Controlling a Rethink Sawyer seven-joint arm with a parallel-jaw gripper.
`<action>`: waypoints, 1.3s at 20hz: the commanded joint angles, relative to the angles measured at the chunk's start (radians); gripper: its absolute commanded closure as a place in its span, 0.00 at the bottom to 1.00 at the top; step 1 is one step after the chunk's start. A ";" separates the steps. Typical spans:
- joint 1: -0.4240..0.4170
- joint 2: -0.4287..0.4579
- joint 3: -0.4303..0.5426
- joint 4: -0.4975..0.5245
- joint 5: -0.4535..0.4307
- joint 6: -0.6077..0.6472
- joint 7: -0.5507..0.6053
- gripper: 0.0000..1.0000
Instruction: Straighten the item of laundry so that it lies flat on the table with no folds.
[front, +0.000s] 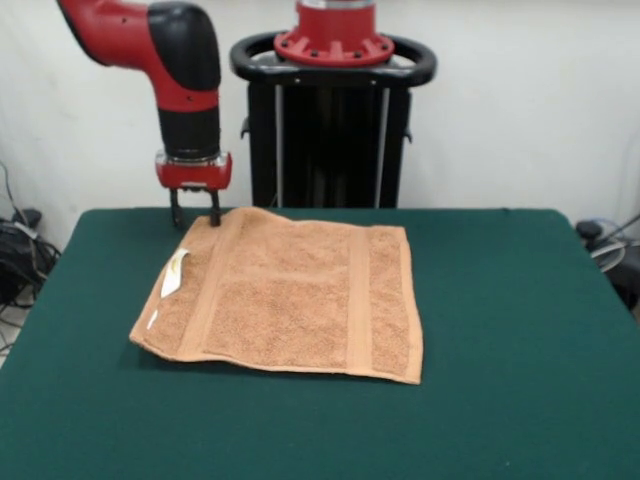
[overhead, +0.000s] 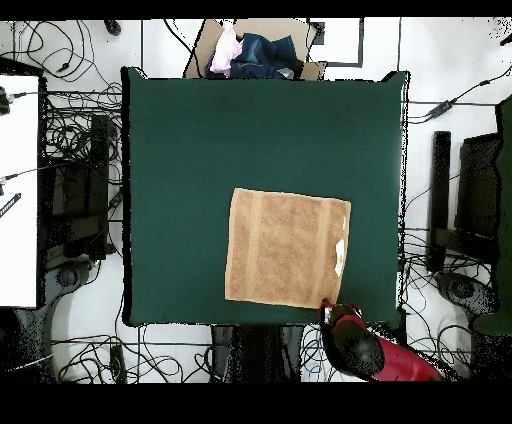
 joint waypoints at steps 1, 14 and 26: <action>0.119 0.140 0.008 -0.107 0.105 0.001 0.237 0.00; 0.185 -0.158 0.067 -0.018 0.252 0.321 0.182 0.00; 0.238 -0.348 0.018 0.003 0.263 0.535 0.151 0.00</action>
